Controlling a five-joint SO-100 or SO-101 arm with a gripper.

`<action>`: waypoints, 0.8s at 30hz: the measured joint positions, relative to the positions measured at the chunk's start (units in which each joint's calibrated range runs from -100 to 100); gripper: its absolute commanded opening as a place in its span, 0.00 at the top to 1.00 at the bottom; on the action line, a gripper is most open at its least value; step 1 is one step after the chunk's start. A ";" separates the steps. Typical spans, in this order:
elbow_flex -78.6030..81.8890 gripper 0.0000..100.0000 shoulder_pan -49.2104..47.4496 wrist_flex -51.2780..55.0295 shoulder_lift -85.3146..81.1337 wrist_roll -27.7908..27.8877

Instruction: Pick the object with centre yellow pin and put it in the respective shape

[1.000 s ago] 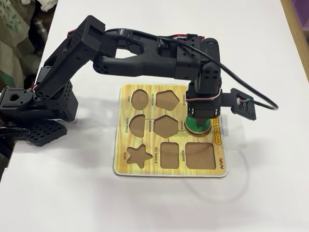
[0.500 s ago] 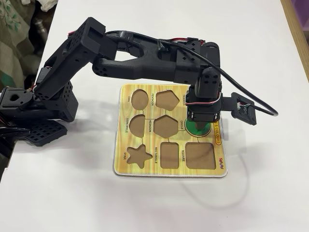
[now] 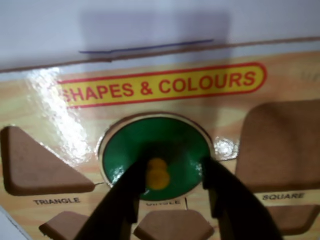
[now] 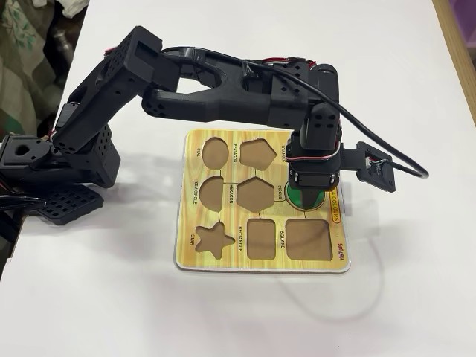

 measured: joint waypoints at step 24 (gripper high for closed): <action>29.86 0.87 -0.09 -0.09 -34.36 -0.36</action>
